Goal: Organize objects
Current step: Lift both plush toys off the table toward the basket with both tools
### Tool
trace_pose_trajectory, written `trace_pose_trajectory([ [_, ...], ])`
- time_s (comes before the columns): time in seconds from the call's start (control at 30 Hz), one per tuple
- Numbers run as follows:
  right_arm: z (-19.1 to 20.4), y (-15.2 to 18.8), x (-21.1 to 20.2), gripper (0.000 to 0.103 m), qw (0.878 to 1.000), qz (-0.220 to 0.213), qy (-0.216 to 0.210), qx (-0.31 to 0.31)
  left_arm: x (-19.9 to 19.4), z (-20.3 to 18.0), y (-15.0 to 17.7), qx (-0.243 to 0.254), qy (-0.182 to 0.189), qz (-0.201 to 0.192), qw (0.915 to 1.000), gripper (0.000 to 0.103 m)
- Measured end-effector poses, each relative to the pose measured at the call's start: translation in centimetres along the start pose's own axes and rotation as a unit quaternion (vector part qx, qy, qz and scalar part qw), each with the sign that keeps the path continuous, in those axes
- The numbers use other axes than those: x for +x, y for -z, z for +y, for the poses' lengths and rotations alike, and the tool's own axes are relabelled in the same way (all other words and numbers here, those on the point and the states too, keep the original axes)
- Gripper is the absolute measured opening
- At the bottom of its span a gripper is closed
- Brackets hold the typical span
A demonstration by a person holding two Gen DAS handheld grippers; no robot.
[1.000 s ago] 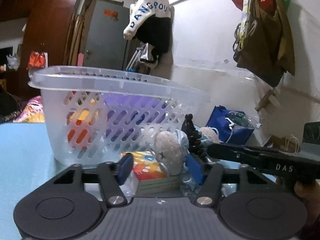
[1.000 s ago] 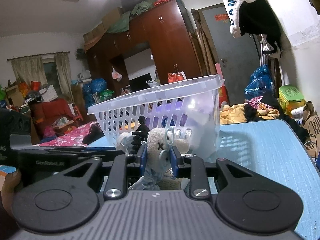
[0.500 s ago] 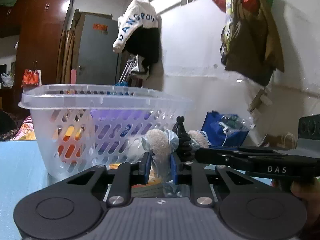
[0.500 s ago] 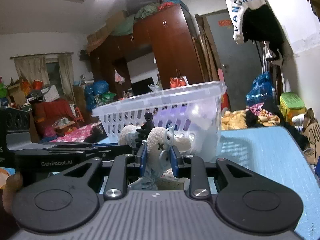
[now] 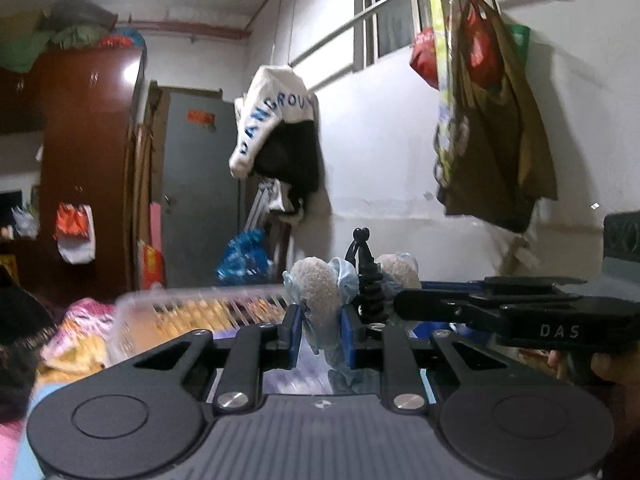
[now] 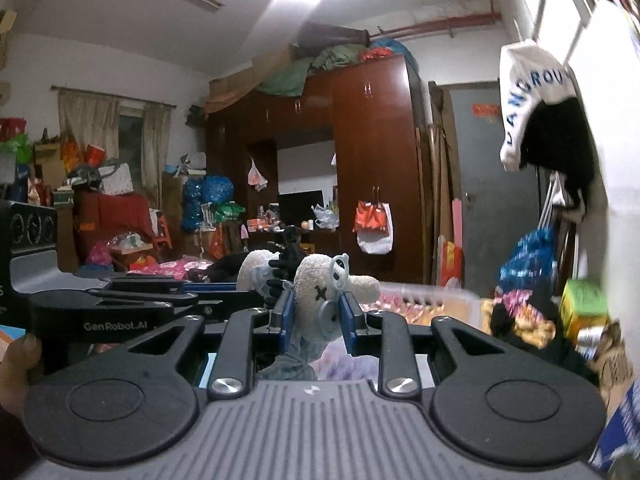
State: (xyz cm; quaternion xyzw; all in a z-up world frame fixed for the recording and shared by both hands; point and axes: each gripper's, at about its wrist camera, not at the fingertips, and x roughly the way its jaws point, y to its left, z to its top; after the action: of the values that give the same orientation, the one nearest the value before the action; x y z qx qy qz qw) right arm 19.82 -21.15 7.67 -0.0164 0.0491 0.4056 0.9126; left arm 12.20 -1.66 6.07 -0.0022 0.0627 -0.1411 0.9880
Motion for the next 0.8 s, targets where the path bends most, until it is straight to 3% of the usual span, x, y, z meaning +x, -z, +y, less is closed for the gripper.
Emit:
trace_pose_trajectory([
  [0.2, -0.6, -3.5, 5.0, 0.028, 1.000, 0.015, 0.002, 0.004, 2.8, 2.5, -4.9, 0.003, -0.032, -0.001, 0.9995, 0.024],
  [0.37, -1.3, -3.3, 8.5, 0.028, 0.999, 0.043, 0.007, 0.010, 5.7, 4.6, -6.4, 0.013, -0.056, 0.023, 0.9981, 0.024],
  [0.57, -1.2, -1.0, 11.8, 0.028, 0.997, 0.074, 0.008, 0.023, 8.4, 7.9, -5.5, 0.005, -0.070, 0.056, 0.9960, 0.024],
  [0.8, -0.8, 0.4, 12.7, 0.028, 0.995, 0.096, 0.015, 0.018, 9.8, 10.1, -3.3, -0.003, -0.078, 0.079, 0.9938, 0.024],
])
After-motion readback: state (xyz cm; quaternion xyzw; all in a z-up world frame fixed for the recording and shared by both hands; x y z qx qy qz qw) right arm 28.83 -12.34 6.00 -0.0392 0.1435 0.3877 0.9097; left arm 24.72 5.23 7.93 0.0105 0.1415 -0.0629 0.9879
